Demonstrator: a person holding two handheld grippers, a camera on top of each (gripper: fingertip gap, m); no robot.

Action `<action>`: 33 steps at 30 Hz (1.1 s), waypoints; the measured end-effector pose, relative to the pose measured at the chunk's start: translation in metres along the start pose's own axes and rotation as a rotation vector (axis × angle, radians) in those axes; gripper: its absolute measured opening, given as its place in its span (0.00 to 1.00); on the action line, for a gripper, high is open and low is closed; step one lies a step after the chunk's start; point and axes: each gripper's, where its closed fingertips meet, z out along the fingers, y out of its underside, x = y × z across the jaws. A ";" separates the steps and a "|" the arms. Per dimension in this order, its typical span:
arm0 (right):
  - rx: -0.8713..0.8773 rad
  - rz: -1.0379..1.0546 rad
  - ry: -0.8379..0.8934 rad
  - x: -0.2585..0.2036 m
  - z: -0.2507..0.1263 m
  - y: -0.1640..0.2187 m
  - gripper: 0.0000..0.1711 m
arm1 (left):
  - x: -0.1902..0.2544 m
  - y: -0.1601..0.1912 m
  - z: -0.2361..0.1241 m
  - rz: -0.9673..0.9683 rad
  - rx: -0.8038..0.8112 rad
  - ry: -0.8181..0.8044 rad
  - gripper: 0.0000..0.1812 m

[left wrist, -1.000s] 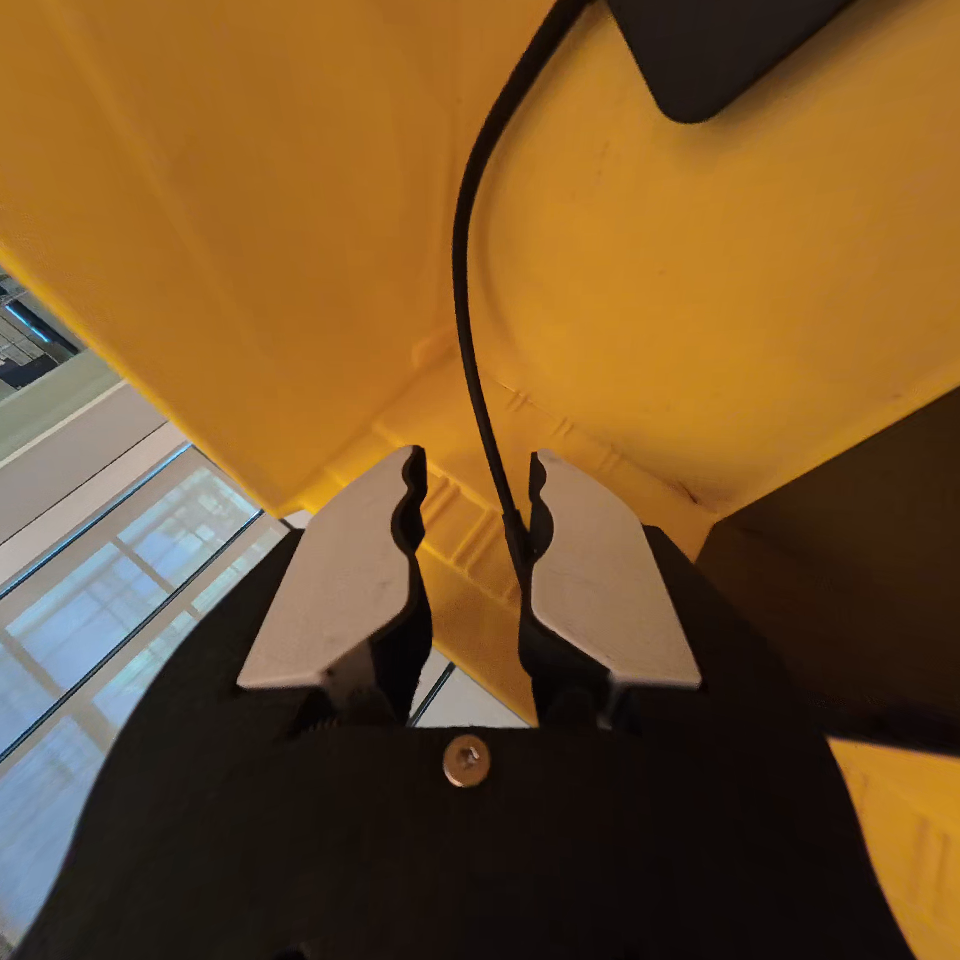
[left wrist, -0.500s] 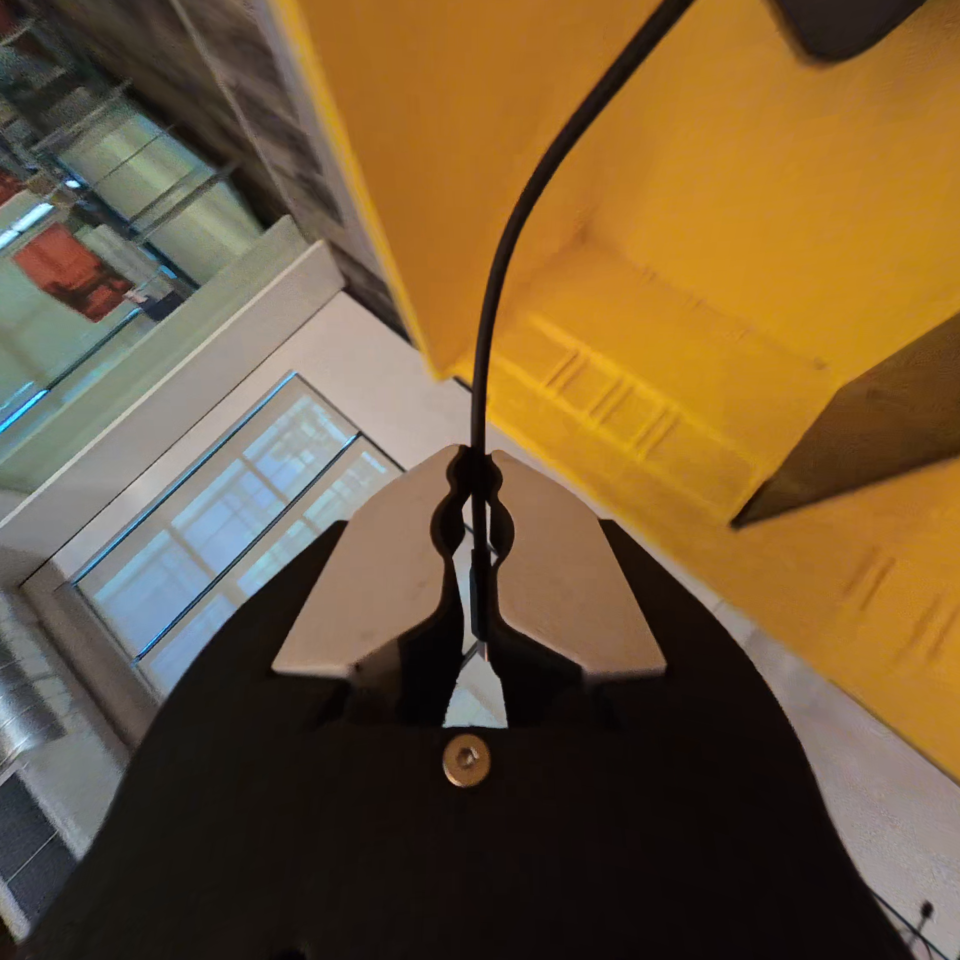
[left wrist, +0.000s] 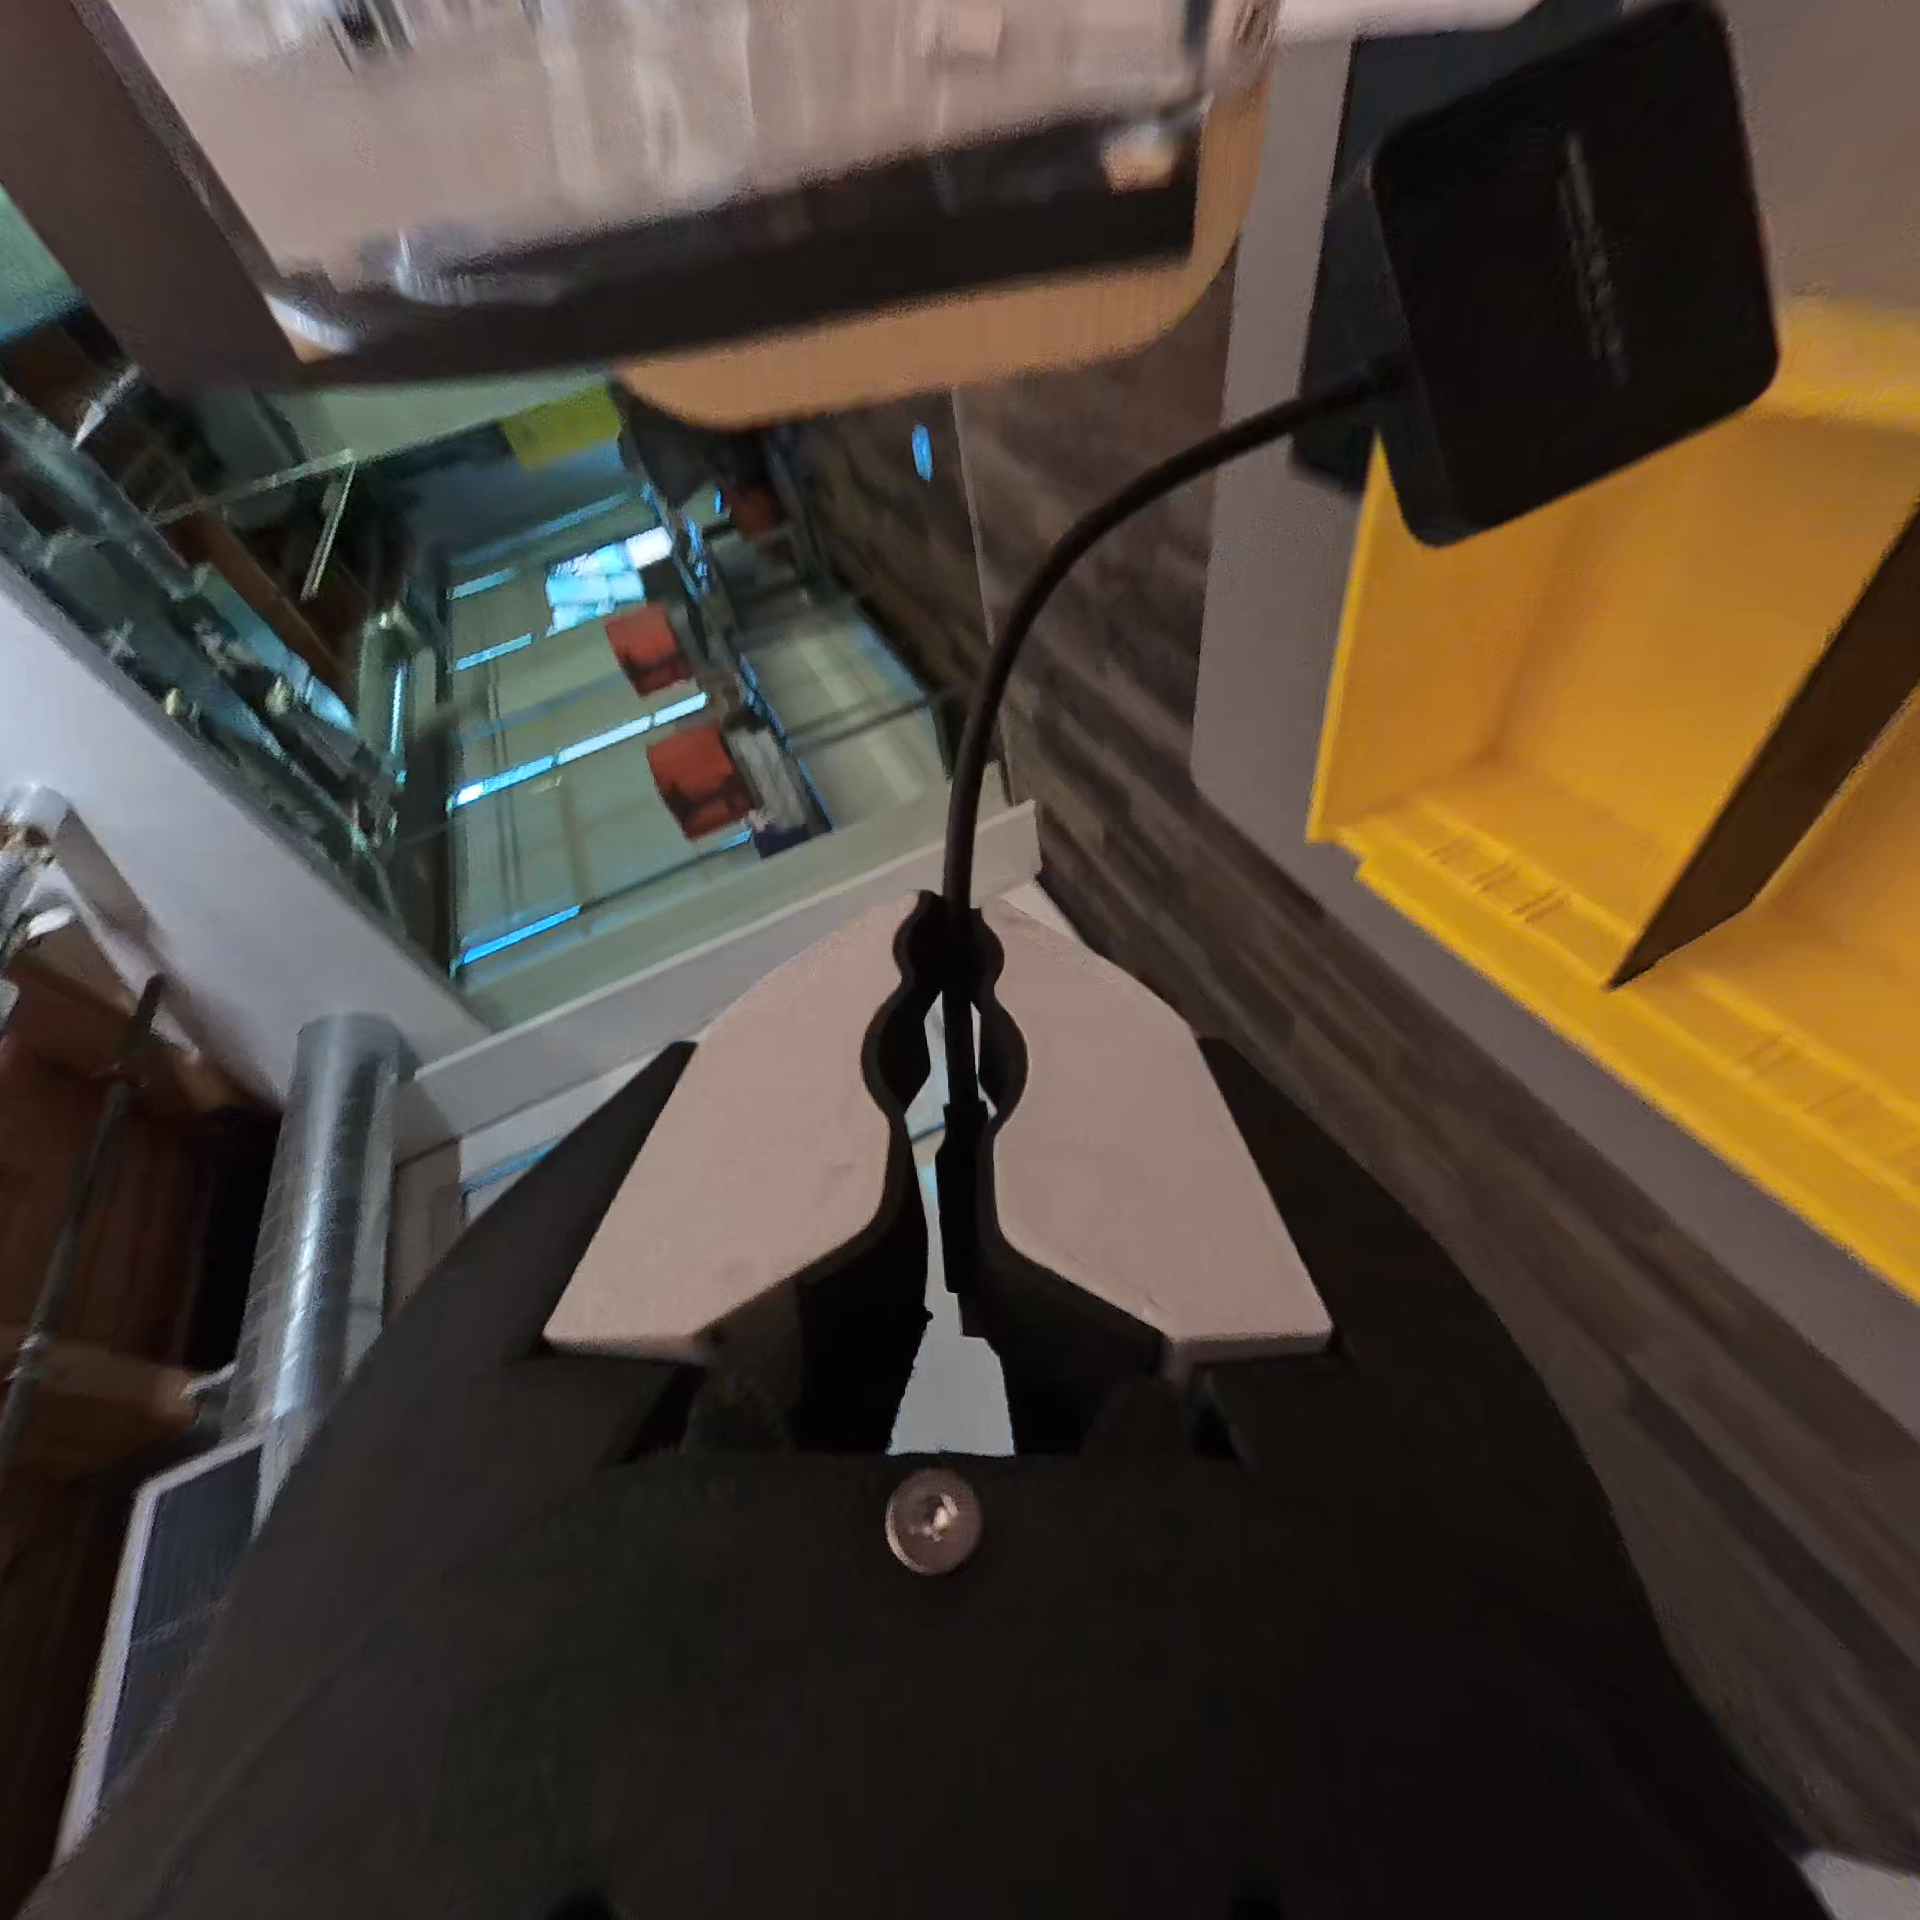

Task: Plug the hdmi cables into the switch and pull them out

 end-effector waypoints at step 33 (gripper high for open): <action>-0.403 -0.093 0.006 -0.007 0.036 0.086 0.21 | 0.248 -0.100 0.030 -0.488 -0.460 0.915 0.02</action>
